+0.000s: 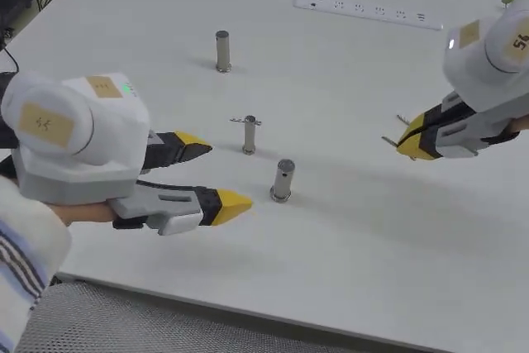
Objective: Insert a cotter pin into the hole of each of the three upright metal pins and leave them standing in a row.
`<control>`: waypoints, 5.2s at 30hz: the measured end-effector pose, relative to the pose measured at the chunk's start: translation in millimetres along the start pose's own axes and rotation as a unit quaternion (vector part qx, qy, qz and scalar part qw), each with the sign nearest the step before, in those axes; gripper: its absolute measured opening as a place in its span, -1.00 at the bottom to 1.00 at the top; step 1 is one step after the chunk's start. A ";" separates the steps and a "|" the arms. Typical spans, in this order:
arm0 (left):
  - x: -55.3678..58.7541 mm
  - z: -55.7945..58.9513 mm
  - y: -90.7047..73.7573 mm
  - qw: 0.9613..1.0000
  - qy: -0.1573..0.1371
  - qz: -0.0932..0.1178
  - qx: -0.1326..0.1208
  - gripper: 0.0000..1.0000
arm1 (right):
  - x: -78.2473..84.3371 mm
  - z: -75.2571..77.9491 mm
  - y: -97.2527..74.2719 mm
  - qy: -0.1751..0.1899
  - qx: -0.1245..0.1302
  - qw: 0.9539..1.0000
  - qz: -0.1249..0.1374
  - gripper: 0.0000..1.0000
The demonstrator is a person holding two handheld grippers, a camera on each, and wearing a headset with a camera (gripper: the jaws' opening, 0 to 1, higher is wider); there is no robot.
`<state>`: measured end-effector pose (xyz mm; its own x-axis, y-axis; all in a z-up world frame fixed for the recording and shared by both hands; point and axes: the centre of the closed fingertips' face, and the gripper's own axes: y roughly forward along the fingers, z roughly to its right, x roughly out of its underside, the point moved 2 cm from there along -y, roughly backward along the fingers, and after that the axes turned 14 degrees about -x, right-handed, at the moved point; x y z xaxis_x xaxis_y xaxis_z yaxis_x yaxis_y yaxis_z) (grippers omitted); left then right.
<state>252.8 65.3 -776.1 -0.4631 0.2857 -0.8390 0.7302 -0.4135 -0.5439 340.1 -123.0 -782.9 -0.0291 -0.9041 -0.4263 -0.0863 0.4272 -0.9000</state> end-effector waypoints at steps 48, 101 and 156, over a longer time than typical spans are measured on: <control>-45.9 47.4 52.1 0.993 0.007 -0.008 0.116 -0.51 | -28.3 -50.3 16.9 -0.045 0.066 0.996 0.038 -0.94; -43.7 79.9 66.2 0.980 -0.057 -0.064 0.182 -0.95 | -44.5 -65.4 25.5 -0.082 0.110 0.989 0.048 -0.94; -43.5 84.8 60.9 0.977 -0.051 -0.074 0.195 -1.00 | -41.2 -69.9 27.9 -0.096 0.091 0.989 0.059 -0.79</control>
<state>274.8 -45.6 -774.1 -0.6111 0.2885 -0.7371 0.4136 -0.6776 -0.6081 269.3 -74.5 -784.1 0.1638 -0.8362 -0.5233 0.0869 0.5407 -0.8367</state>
